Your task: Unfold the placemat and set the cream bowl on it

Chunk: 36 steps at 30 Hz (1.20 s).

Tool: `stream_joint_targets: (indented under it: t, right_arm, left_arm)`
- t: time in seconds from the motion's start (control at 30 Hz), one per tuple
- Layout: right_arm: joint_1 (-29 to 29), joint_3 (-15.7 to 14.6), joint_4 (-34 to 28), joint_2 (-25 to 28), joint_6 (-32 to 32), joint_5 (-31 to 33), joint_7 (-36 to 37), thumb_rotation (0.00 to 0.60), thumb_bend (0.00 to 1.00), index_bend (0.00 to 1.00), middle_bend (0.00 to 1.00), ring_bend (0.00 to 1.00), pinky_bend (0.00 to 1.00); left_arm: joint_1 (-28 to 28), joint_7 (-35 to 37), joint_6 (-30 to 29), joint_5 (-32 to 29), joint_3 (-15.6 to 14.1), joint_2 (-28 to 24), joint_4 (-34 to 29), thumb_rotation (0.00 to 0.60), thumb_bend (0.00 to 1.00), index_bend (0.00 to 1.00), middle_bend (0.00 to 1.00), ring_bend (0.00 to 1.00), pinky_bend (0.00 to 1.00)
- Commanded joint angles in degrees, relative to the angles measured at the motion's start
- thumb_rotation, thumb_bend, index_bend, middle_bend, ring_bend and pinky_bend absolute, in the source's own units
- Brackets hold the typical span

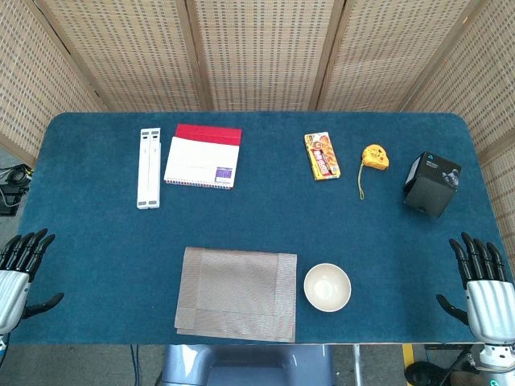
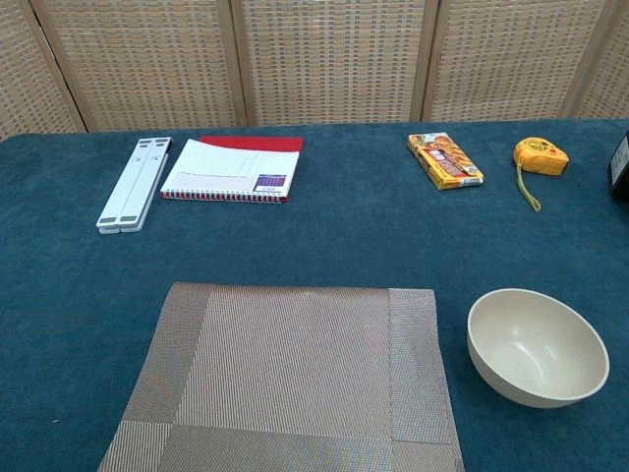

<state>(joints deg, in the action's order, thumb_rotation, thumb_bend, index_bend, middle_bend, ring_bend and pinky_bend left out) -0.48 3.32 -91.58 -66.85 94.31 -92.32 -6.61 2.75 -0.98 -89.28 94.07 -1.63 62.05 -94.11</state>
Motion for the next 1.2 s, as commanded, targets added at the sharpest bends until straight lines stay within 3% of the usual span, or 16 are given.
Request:
stream_joint_targets:
  t: [0.03, 0.23, 0.5, 0.67, 1.0, 1.2]
  right_arm:
    - [0.04, -0.19, 0.08, -0.09, -0.24, -0.13, -0.14, 0.6, 0.0, 0.03, 0.0, 0.0, 0.0]
    - [0.9, -1.59, 0.7, 0.24, -1.52, -2.81, 0.5, 0.6, 0.0, 0.05, 0.0, 0.0, 0.0]
    - [9.97, -9.36, 10.41, -0.67, -10.25, -20.26, 9.21, 0.6, 0.0, 0.13, 0.0, 0.0, 0.0]
    - [14.26, -10.61, 12.62, -2.91, -12.94, -25.33, 8.87, 0.6, 0.0, 0.15, 0.0, 0.0, 0.0]
    - [19.81, -9.62, 10.58, -5.9, -23.47, -22.18, 4.43, 0.6, 0.0, 0.19, 0.0, 0.0, 0.0]
    - [20.37, -9.47, 12.59, -8.48, -26.03, -18.93, 3.29, 0.6, 0.12, 0.26, 0.0, 0.0, 0.0]
  left_arm:
    - [-0.03, 0.04, -0.07, 0.02, 0.03, -0.04, 0.01, 0.6, 0.0, 0.0, 0.0, 0.0, 0.0]
    - [0.1, 0.34, -0.04, -0.07, 0.24, -0.29, -0.24, 0.6, 0.0, 0.0, 0.0, 0.0, 0.0]
    - [0.62, -0.24, 1.1, -2.27, 1.29, -0.42, -1.16, 0.6, 0.0, 0.0, 0.0, 0.0, 0.0]
    - [0.86, -0.74, 1.68, -2.97, 1.58, -0.31, -2.18, 0.6, 0.0, 0.0, 0.0, 0.0, 0.0]
    - [1.29, -0.86, 2.56, -3.21, 1.57, -0.55, -2.85, 0.6, 0.0, 0.0, 0.0, 0.0, 0.0]
    - [1.12, 0.38, 2.05, -3.29, 1.75, -0.97, -2.48, 0.6, 0.0, 0.0, 0.0, 0.0, 0.0]
